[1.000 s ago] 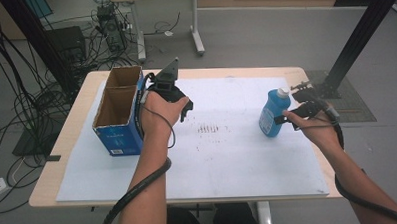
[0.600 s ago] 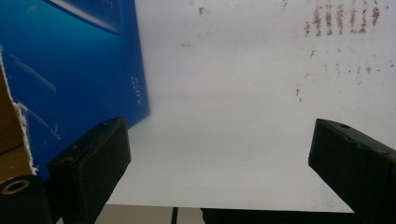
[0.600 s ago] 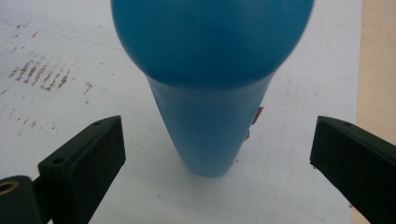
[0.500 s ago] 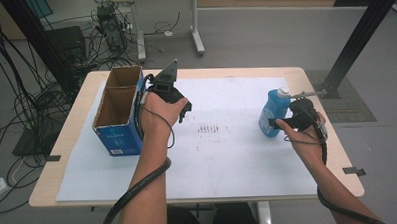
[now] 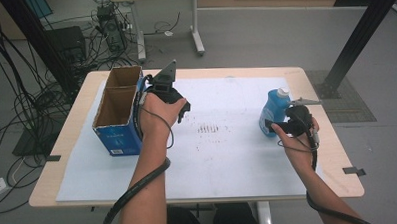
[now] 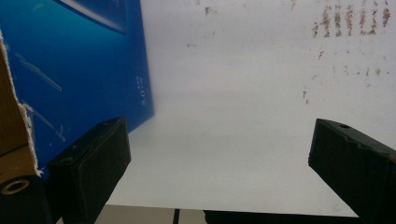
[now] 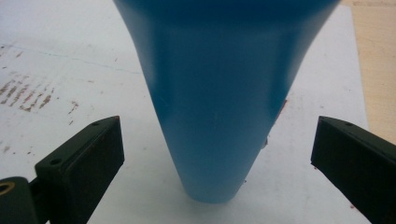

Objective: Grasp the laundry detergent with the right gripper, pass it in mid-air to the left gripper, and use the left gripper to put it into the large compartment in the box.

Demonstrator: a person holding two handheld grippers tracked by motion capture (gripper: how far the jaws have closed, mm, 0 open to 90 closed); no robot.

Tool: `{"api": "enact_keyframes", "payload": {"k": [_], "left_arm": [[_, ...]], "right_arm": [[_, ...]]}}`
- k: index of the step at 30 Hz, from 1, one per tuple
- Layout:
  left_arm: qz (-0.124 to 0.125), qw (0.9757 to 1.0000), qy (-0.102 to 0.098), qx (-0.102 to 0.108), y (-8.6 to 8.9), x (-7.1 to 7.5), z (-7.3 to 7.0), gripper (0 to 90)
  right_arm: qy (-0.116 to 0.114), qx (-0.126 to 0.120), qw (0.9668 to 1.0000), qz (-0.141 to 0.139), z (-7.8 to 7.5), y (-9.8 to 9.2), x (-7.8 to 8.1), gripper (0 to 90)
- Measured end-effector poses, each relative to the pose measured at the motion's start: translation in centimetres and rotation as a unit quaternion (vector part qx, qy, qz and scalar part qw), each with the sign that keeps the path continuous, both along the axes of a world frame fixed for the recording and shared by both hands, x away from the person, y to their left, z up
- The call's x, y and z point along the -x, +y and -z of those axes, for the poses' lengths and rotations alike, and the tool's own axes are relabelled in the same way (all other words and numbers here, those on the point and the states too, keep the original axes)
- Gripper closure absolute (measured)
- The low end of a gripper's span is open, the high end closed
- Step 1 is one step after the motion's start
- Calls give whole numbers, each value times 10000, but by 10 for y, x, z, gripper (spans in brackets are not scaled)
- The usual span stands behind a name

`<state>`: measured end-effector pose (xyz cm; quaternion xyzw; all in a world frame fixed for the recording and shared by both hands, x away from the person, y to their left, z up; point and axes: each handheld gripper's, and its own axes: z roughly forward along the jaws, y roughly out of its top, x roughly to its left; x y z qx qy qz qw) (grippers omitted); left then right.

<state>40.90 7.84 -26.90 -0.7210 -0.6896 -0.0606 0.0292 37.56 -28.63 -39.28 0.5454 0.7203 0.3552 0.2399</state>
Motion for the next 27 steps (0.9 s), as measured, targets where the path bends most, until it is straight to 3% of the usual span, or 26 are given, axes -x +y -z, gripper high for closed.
{"api": "enact_keyframes", "payload": {"k": [11, 27], "left_arm": [[22, 10000, 1, -12, -1, -1, 0, 61], [26, 10000, -3, -9, -2, -2, 0, 61]], "right_arm": [[-195, 0, 9998, 40, 3, 0, 0, 22], [-287, -33, 9996, 51, 6, 1, -1, 21]]}}
